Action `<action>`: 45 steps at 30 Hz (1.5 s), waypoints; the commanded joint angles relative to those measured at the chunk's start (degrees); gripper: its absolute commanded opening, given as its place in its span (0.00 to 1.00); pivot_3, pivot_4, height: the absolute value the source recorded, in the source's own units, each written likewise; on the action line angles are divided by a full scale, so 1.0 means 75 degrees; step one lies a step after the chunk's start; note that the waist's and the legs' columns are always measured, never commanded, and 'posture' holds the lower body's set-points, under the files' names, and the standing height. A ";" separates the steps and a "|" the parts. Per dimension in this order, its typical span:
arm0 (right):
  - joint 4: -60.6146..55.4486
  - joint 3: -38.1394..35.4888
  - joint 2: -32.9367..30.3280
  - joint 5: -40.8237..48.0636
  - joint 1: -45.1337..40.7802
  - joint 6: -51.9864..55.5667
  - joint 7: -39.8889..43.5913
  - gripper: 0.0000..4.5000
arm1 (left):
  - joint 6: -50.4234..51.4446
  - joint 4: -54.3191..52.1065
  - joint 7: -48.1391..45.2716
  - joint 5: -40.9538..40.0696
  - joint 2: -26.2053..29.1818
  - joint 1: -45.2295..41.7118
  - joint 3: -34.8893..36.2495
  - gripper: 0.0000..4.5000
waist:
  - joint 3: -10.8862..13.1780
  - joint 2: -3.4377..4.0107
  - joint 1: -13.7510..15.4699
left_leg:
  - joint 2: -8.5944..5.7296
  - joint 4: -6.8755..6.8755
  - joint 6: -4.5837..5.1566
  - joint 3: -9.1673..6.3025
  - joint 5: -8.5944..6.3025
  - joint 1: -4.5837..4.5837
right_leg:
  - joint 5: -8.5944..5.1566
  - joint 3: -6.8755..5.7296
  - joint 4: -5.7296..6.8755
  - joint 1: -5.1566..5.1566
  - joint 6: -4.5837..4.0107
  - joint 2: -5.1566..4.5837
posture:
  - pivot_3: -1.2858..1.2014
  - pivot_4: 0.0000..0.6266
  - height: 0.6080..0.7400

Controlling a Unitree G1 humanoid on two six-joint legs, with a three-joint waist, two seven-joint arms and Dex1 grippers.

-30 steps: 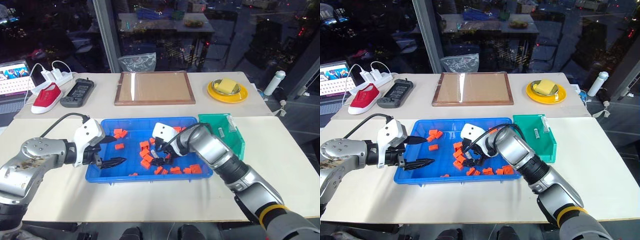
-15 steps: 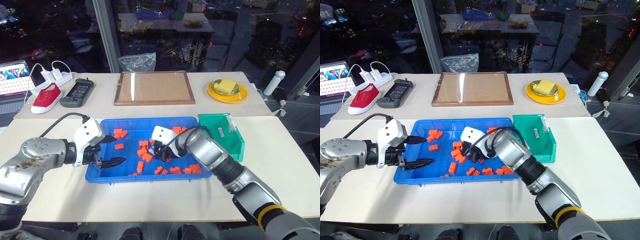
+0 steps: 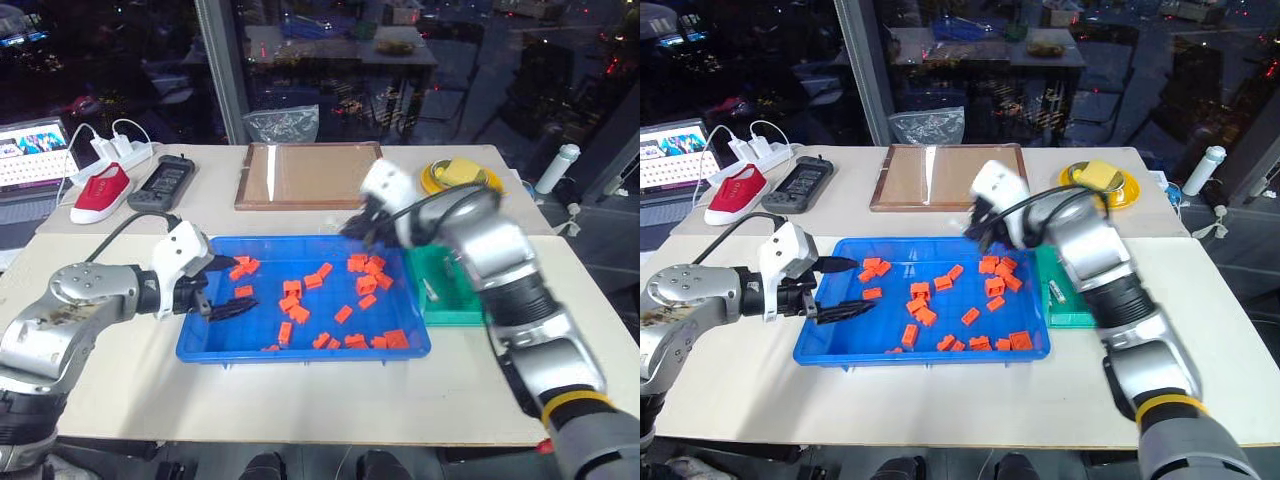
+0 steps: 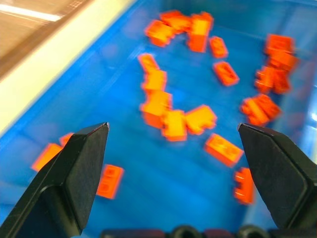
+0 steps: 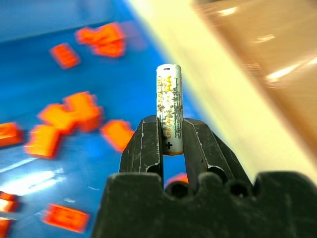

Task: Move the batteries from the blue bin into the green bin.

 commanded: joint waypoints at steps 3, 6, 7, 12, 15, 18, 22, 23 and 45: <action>0.0039 -0.0332 -0.1250 -0.0038 0.0148 -0.0285 0.0541 0.06 | -0.0408 0.0162 0.0141 0.0379 -0.0099 -0.0350 -0.0205 1.00 | 0.0000 0.0001 -0.0066 | 0.0003 -0.0008 0.0003 0.0003 -0.0002 0.0000 | 0.0000 0.0002 -0.0002 -0.0005 0.0000 0.0002 | 0.52 0.24 1.00; -0.0176 -0.0260 -0.1679 -0.0093 0.0553 -0.0243 0.0699 0.06 | -0.0482 0.0220 0.0120 0.0412 -0.0176 -0.0461 -0.0232 1.00 | 0.0000 0.0001 -0.0156 | 0.0016 -0.0005 0.0015 0.0004 -0.0008 0.0007 | 0.0000 0.0008 0.0001 -0.0005 0.0000 0.0016 | 0.52 0.24 1.00; -0.0263 -0.0245 -0.1762 -0.0105 0.0724 -0.0229 0.0718 0.06 | -0.0539 0.0225 0.0086 0.0466 -0.0160 -0.0480 -0.0282 1.00 | 0.0000 0.0000 -0.0174 | 0.0015 -0.0005 0.0015 0.0007 -0.0008 0.0008 | 0.0000 0.0013 0.0002 -0.0005 0.0000 0.0016 | 0.52 0.24 1.00; -0.0389 -0.0159 -0.1705 -0.0253 0.1324 -0.0226 0.0571 0.06 | -0.0494 0.0259 0.0139 0.0516 -0.0186 -0.0614 -0.0264 1.00 | 0.0001 0.0000 -0.0213 | 0.0011 0.0003 0.0015 0.0011 -0.0008 0.0008 | 0.0000 0.0021 0.0008 -0.0005 0.0000 0.0014 | 0.52 0.24 1.00; -0.0222 -0.0153 -0.1657 -0.0284 0.1339 -0.0263 0.0529 0.35 | -0.0450 0.0166 0.0197 0.0523 -0.0164 -0.0553 -0.0238 1.00 | 0.0001 0.0001 -0.0212 | 0.0010 0.0004 0.0015 0.0011 -0.0008 0.0008 | 0.0000 0.0023 0.0009 -0.0005 0.0000 0.0013 | 0.52 0.24 1.00; -0.0073 -0.0156 -0.1657 -0.0327 0.1176 -0.0325 0.0516 0.58 | -0.0394 0.0060 0.0271 0.0487 -0.0161 -0.0456 -0.0159 1.00 | 0.0001 0.0001 -0.0184 | 0.0010 0.0004 0.0015 0.0011 -0.0008 0.0008 | 0.0000 0.0022 0.0008 -0.0004 0.0000 0.0012 | 0.52 0.24 1.00; 0.0124 -0.0247 -0.1762 -0.0352 0.0894 -0.0512 0.0518 0.88 | -0.0351 -0.0026 0.0412 0.0444 -0.0218 -0.0433 -0.0087 1.00 | 0.0001 0.0001 -0.0170 | 0.0008 0.0004 0.0015 0.0011 -0.0008 0.0007 | 0.0000 0.0022 0.0006 -0.0004 0.0000 0.0010 | 0.52 0.24 1.00; 0.0189 -0.0318 -0.1786 -0.0295 0.0828 -0.0534 0.0550 0.96 | -0.0344 -0.0039 0.0449 0.0441 -0.0228 -0.0437 -0.0080 1.00 | 0.0001 0.0001 -0.0169 | 0.0007 0.0004 0.0015 0.0011 -0.0008 0.0007 | 0.0000 0.0023 0.0006 -0.0004 0.0000 0.0010 | 0.52 0.24 1.00; 0.0824 -0.3382 -0.1882 0.1726 0.2791 -0.1716 0.0266 0.99 | -0.1486 0.2049 0.0854 0.0456 -0.1098 0.0211 0.1262 1.00 | 0.0000 0.0005 -0.0109 | 0.0007 0.0004 0.0015 0.0050 -0.0009 0.0023 | 0.0000 0.0053 0.0014 -0.0002 0.0001 0.0008 | 0.52 0.24 1.00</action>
